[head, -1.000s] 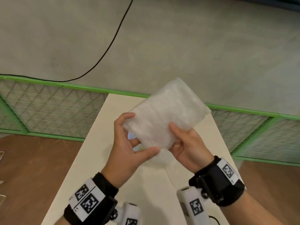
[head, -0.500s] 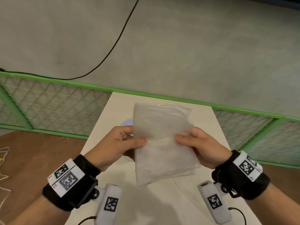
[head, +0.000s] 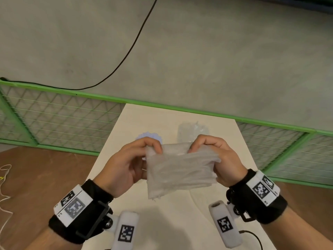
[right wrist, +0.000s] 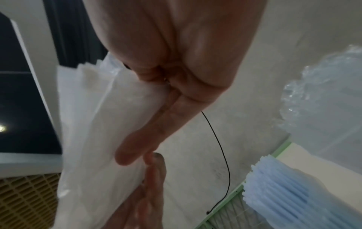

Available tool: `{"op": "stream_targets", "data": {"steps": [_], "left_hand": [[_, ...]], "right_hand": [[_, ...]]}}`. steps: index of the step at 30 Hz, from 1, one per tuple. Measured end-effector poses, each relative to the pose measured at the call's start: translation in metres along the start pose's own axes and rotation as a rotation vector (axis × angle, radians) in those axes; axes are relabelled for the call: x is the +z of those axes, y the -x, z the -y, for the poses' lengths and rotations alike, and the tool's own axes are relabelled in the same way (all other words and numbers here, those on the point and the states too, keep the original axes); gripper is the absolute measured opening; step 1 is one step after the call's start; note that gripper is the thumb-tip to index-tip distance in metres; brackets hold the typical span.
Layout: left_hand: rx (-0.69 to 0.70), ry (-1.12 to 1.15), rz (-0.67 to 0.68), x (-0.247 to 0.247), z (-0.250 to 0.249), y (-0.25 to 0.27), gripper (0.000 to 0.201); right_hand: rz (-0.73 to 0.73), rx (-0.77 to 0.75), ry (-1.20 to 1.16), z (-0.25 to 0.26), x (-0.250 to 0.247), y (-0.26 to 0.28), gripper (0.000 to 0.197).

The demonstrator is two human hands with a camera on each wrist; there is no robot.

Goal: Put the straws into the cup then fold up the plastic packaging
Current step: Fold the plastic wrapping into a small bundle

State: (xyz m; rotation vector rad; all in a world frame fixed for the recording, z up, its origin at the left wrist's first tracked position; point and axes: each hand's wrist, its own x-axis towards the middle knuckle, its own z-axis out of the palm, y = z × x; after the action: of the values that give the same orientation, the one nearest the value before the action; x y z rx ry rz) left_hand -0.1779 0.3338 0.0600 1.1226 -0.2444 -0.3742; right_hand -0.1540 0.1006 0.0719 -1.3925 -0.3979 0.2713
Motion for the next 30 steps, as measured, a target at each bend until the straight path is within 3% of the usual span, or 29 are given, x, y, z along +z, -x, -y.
{"op": "stream_targets", "data": {"steps": [3,7,10,12,15,17,19,23,27,30], "left_hand": [[-0.025,-0.001,0.097,-0.006,0.001,0.005,0.045],[0.033,-0.223,-0.002,0.000,0.002,0.010,0.020],[0.069,-0.361,-0.107,0.000,0.006,0.010,0.023],[0.117,-0.485,-0.165,0.001,0.007,0.009,0.023],[0.144,-0.427,-0.185,-0.001,0.008,0.007,0.023],[0.102,-0.341,-0.152,-0.005,0.008,0.008,0.035],[0.078,-0.362,-0.139,-0.005,0.010,0.010,0.043],[0.104,-0.472,-0.141,0.000,0.018,0.006,0.050],[0.082,-0.432,-0.116,0.002,0.027,-0.001,0.052],[0.059,-0.400,-0.097,0.007,0.034,-0.002,0.052]], "right_hand": [[0.024,-0.062,0.109,0.000,0.000,-0.003,0.033],[-0.018,-0.018,0.138,-0.001,0.000,-0.003,0.032],[0.044,0.138,-0.079,0.005,0.000,-0.003,0.043],[0.012,0.215,-0.048,0.003,0.003,-0.006,0.055],[-0.032,0.245,0.144,-0.007,0.006,-0.010,0.060],[0.010,0.252,0.086,-0.015,0.000,-0.009,0.072],[0.026,0.236,-0.012,-0.020,-0.003,-0.007,0.069],[-0.204,0.243,-0.015,-0.030,0.011,-0.009,0.046],[-0.516,0.034,0.372,-0.049,0.019,-0.014,0.038],[-0.598,-0.095,0.577,-0.062,0.015,-0.008,0.034]]}}
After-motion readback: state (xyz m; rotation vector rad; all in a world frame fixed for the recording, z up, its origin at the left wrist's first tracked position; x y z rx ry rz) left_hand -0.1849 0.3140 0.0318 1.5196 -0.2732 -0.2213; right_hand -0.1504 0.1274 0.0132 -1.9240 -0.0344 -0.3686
